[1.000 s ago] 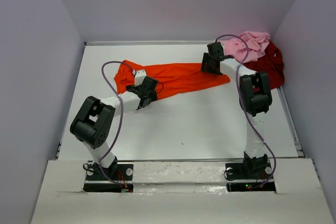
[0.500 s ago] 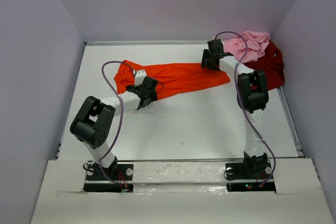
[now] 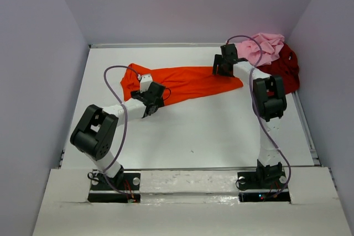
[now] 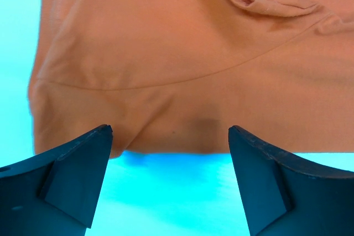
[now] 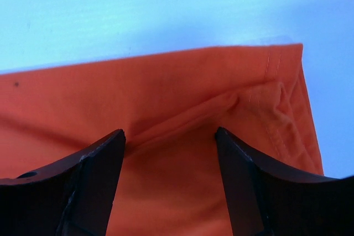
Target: Fold and stack the t-shirts
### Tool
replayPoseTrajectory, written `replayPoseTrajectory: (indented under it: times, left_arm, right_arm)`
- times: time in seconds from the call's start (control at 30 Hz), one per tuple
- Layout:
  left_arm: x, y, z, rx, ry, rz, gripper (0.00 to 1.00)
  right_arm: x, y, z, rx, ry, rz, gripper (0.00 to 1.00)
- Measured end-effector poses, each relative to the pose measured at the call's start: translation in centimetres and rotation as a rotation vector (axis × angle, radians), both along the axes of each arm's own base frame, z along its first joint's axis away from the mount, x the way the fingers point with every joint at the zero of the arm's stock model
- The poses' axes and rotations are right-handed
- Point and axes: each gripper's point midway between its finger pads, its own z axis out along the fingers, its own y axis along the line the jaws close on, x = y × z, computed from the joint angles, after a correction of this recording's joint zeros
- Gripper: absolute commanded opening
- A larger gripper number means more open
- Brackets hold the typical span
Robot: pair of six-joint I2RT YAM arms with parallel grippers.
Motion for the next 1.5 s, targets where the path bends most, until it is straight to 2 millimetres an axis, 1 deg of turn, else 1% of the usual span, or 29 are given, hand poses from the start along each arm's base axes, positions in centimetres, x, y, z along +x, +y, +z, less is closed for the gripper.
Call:
replayPoseTrajectory:
  times: [0.07,0.13,0.17,0.23,0.27,0.37,0.43,0.63,0.7,0.77,0.93,1.03,1.07,1.17,1.23,1.4,1.5]
  left_arm:
    - [-0.4,0.5,0.7,0.002,-0.021,0.011,0.96]
    - [-0.5,0.9,1.7,-0.004,-0.050,0.023,0.96]
    - [-0.4,1.0,2.6,-0.010,-0.074,0.031,0.97]
    - [-0.2,1.0,4.0,-0.025,-0.116,0.041,0.97]
    - [-0.1,1.1,4.7,-0.032,-0.137,0.045,0.97]
    - [0.1,1.0,5.3,-0.037,-0.154,0.048,0.97]
    - [0.3,0.8,5.0,-0.030,-0.143,0.049,0.97]
    - [1.7,-0.1,2.7,-0.017,-0.087,0.062,0.98]
    - [2.5,-0.4,1.9,-0.020,-0.064,0.065,0.99]
    - [3.4,-0.6,1.6,-0.028,-0.055,0.070,0.99]
    - [6.5,0.1,1.9,-0.059,-0.058,0.103,0.99]
    - [8.1,1.0,2.4,-0.068,-0.070,0.127,0.99]
    - [8.6,1.8,2.3,-0.071,-0.070,0.144,0.99]
    - [9.2,2.8,2.1,-0.075,-0.062,0.160,0.99]
    - [9.5,3.4,1.7,-0.072,-0.054,0.173,0.99]
    - [9.3,3.7,-0.4,-0.055,-0.004,0.170,0.98]
    - [9.2,3.7,-0.9,-0.050,0.014,0.164,0.97]
  right_arm:
    - [-1.0,0.3,0.7,0.024,0.003,0.021,0.73]
    - [-1.4,0.6,1.9,0.044,-0.009,0.037,0.73]
    - [-1.4,0.9,3.1,0.061,-0.029,0.048,0.73]
    - [-1.4,1.2,4.2,0.077,-0.049,0.059,0.73]
    - [-1.3,1.4,6.0,0.092,-0.085,0.066,0.73]
    - [-1.3,1.6,8.0,0.114,-0.129,0.072,0.72]
    - [-1.5,1.7,8.4,0.121,-0.141,0.072,0.72]
    - [-2.5,1.8,6.4,0.132,-0.090,0.074,0.72]
    - [-2.6,1.9,6.3,0.139,-0.087,0.074,0.73]
    - [-2.6,1.9,6.3,0.140,-0.087,0.074,0.73]
    - [-2.5,1.9,5.9,0.140,-0.081,0.074,0.73]
    - [-2.5,1.9,4.8,0.135,-0.062,0.073,0.73]
    - [-2.6,1.9,4.2,0.133,-0.050,0.072,0.73]
    - [-2.7,1.9,2.8,0.129,-0.024,0.067,0.73]
    - [-2.8,1.9,2.4,0.131,-0.014,0.062,0.73]
    - [-2.7,1.7,2.3,0.137,-0.014,0.035,0.73]
    - [-2.9,1.4,1.9,0.127,-0.007,0.015,0.73]
